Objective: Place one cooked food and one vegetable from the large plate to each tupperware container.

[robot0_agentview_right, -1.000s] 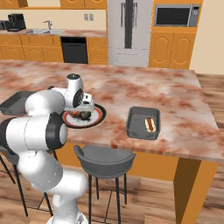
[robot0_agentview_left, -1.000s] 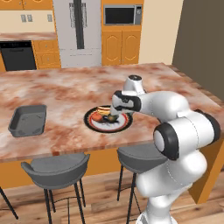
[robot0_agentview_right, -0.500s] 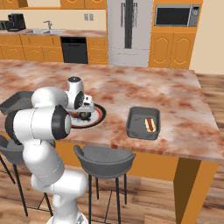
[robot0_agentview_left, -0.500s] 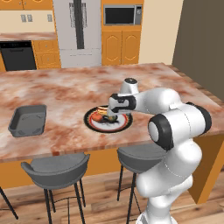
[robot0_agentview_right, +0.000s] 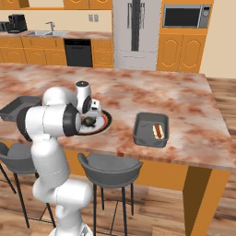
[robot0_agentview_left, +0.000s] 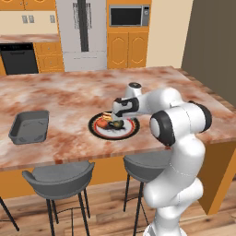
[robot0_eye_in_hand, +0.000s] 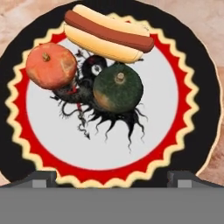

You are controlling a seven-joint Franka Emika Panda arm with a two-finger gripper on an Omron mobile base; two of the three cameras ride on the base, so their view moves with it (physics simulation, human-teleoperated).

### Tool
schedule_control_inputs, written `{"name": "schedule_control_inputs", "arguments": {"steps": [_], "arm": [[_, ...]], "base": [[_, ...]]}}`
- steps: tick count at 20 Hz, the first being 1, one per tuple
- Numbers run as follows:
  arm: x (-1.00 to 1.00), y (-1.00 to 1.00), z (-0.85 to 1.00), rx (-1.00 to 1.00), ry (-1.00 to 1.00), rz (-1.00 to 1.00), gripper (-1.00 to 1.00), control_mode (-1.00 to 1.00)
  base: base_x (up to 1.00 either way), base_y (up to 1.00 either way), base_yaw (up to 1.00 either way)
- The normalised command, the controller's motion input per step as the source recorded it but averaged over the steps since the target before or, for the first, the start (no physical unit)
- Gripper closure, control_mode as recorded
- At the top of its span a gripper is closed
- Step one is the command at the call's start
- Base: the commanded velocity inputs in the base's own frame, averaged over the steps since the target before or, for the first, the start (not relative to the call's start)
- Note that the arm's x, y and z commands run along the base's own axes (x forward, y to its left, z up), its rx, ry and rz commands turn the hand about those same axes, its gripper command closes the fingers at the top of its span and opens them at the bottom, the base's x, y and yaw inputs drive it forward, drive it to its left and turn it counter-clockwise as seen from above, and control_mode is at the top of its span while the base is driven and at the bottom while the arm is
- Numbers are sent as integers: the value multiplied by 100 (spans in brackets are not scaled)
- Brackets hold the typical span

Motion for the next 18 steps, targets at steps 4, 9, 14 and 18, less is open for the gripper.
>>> {"name": "schedule_control_inputs", "arguments": {"steps": [4,9,14,18], "arm": [[32,4,-37,0,0,0,-100,-100],[26,2,-25,0,0,0,-100,-100],[27,2,-12,0,0,0,-100,-100],[27,13,-14,0,0,0,-100,-100]], "base": [[0,0,0],[0,0,0],[0,0,0],[0,0,0]]}}
